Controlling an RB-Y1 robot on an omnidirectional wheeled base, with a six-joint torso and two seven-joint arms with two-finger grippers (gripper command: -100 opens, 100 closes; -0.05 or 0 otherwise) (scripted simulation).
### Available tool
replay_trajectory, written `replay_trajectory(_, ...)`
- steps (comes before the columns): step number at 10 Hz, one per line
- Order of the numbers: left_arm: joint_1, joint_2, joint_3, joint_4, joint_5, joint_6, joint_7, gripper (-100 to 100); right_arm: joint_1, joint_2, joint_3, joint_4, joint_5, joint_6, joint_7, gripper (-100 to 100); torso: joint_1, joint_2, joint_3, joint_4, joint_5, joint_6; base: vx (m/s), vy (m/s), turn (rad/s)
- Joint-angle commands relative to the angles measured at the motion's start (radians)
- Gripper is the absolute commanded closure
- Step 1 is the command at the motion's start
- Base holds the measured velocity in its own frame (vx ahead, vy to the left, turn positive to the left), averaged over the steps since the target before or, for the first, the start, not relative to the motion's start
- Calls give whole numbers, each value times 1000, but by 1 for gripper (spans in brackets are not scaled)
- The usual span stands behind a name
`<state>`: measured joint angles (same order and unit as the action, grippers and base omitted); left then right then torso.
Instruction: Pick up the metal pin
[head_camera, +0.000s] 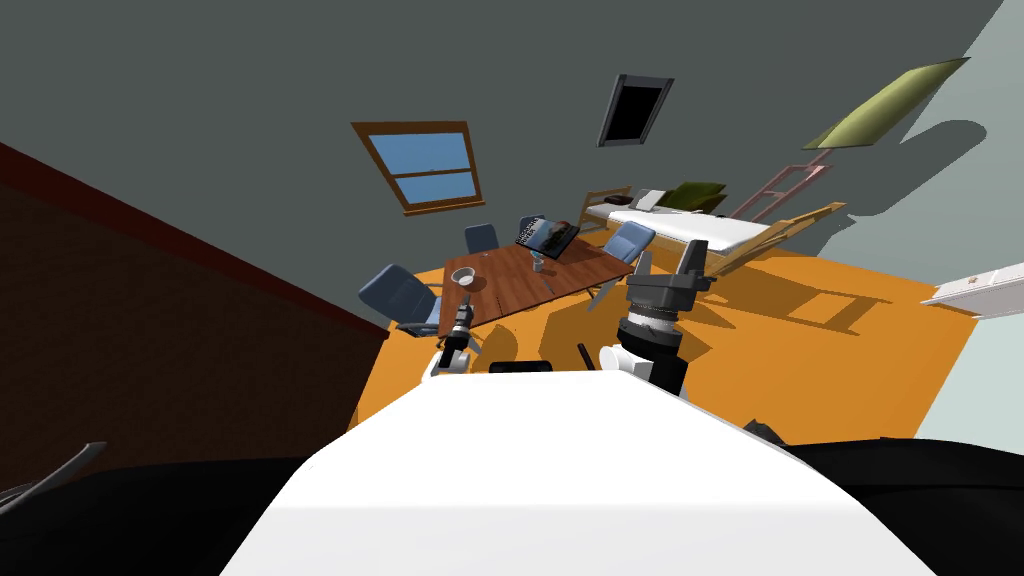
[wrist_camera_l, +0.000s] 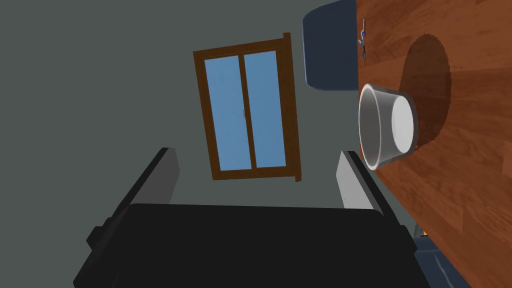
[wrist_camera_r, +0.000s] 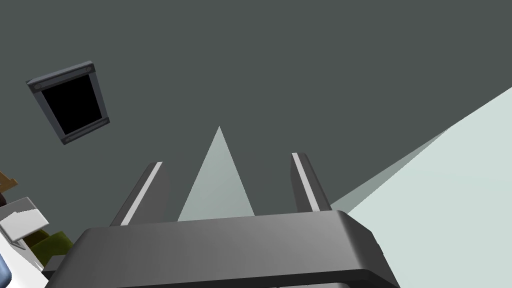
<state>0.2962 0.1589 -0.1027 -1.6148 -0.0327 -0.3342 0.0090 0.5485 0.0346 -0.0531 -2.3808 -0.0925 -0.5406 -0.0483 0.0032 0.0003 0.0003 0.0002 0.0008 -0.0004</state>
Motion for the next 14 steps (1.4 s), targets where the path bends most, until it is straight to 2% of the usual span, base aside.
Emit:
replay_trajectory(1, -17, -4, -10, 50, -1, -4, 4, -100, 0, 0, 0, 0, 0, 0, 0, 0, 0, 0, 0, 0, 0, 0, -15, 37, -79)
replay_trajectory(6, -54, -12, -39, 199, -2, -27, 16, -100, 0, 0, 0, 0, 0, 0, 0, 0, -1, -1, -1, 0, 0, 0, -2, 30, -75)
replay_trajectory(9, -66, -15, -49, 257, -2, -38, 21, -100, 0, 0, 0, 0, 0, 0, 0, 0, -2, -2, -1, 0, 0, 0, 12, 20, -66)
replay_trajectory(11, -90, -22, -70, 331, -3, -61, 30, -100, 0, 0, 0, 0, 0, 0, 0, 0, -2, -3, -1, -1, 0, 0, 30, 22, -114)
replay_trajectory(12, -90, -22, -70, 355, -3, -61, 30, -100, 0, 0, 0, 0, 0, 0, 0, 0, -2, -4, -2, -1, 0, 0, 33, 22, -53)
replay_trajectory(13, -90, -22, -70, 355, -3, -61, 30, -100, 0, 0, 0, 0, 0, 0, 0, 0, -2, -3, -2, -1, 0, 0, 10, 11, 6)
replay_trajectory(14, -101, -26, -81, 387, -3, -73, 34, -100, 0, 0, 0, 0, 0, 0, 0, 0, -2, -2, -1, -1, -1, 0, 16, 12, -71)
